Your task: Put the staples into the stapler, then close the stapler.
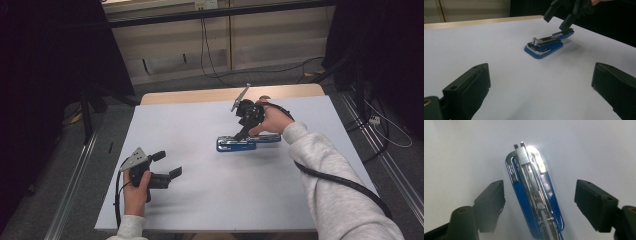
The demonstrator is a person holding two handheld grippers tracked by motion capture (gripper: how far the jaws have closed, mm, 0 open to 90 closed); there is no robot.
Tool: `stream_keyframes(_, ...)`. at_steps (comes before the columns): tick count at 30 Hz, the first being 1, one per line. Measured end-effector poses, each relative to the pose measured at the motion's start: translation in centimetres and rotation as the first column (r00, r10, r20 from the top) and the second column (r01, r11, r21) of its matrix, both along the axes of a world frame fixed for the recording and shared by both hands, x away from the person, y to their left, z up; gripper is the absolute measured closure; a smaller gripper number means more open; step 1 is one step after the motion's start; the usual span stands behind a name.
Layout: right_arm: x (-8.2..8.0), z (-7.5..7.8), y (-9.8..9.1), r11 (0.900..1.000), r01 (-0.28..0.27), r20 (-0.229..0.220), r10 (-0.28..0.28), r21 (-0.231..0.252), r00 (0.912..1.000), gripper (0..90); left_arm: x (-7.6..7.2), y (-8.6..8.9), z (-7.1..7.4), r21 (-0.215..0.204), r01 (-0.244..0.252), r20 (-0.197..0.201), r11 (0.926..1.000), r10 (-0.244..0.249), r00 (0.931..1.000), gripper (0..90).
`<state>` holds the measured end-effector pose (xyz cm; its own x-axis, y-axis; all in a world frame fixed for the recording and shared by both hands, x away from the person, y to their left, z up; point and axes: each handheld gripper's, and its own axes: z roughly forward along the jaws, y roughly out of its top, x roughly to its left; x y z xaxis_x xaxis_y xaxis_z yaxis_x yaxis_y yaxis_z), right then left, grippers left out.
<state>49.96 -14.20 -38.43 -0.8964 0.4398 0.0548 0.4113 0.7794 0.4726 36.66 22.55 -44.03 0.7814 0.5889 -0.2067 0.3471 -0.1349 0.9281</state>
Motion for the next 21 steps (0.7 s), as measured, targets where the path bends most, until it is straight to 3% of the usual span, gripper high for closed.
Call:
stream_keyframes(5, -1.1, -0.2, -1.6, 0.9991, 0.033, 0.014, -0.034, 0.025, 0.9993, 17.2, 0.4, -1.3, 0.1, 0.044, 0.006, -0.015, 0.9990, -0.005, 0.9999, 2.1)
stream_keyframes(10, -2.1, -0.1, -2.8, 0.9978, 0.057, 0.021, -0.058, 0.033, 0.9981, 15.1, 0.5, -2.0, 0.2, 0.046, 0.014, -0.017, 0.9988, -0.013, 0.9998, 2.1)
stream_keyframes(14, -2.9, 0.2, -3.9, 0.9963, 0.077, 0.033, -0.078, 0.037, 0.9964, 13.4, 0.9, -2.5, 0.3, 0.039, -0.007, -0.031, 0.9992, 0.008, 0.9995, 2.1)
stream_keyframes(21, -4.0, 0.1, -5.9, 0.9900, 0.126, 0.046, -0.129, 0.063, 0.9906, 13.0, 1.7, -3.7, 0.1, 0.082, 0.000, -0.054, 0.9966, 0.004, 0.9985, 2.1)
